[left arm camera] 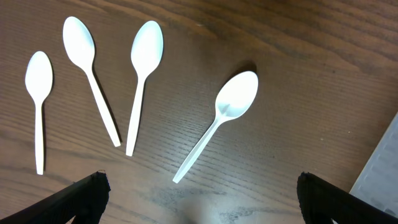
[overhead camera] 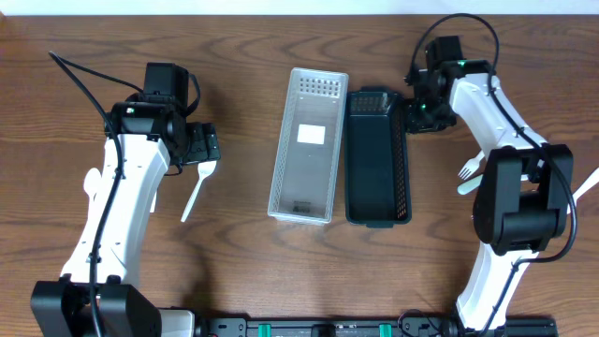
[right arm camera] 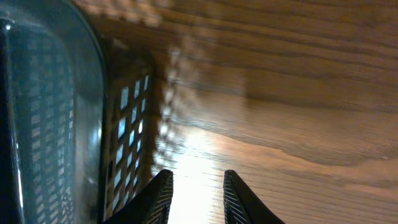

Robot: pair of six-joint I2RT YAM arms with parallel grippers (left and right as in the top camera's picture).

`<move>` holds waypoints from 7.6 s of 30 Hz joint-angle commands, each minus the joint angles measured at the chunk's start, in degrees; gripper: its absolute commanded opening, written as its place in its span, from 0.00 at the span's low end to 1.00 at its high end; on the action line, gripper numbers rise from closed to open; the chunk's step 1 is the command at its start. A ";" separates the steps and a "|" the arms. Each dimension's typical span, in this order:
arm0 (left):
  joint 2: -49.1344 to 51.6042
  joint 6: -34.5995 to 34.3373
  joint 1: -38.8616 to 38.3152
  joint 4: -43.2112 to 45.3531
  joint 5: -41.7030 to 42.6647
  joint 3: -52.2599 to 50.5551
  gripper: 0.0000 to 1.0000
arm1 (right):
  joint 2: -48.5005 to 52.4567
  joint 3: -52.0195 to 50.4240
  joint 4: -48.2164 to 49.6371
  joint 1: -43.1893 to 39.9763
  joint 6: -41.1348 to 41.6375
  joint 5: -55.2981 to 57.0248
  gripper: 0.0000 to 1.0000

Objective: Pack container
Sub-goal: 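Push the black tray left against the clear tray with the right gripper, then move the right gripper over the forks and grasp one white fork, then carry the fork into the black tray and open the right gripper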

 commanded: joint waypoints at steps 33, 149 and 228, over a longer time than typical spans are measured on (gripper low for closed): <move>-0.50 -0.68 0.33 0.02 -0.46 0.98 0.98 | -0.13 1.09 -24.52 1.75 3.32 -14.19 0.25; -0.79 -0.70 0.33 0.68 -0.44 0.98 0.98 | -1.62 -13.33 2.62 -16.92 28.48 3.89 0.50; -0.79 -0.68 0.33 0.68 -0.46 0.98 0.98 | -17.03 4.17 -12.22 -11.04 41.11 6.80 0.78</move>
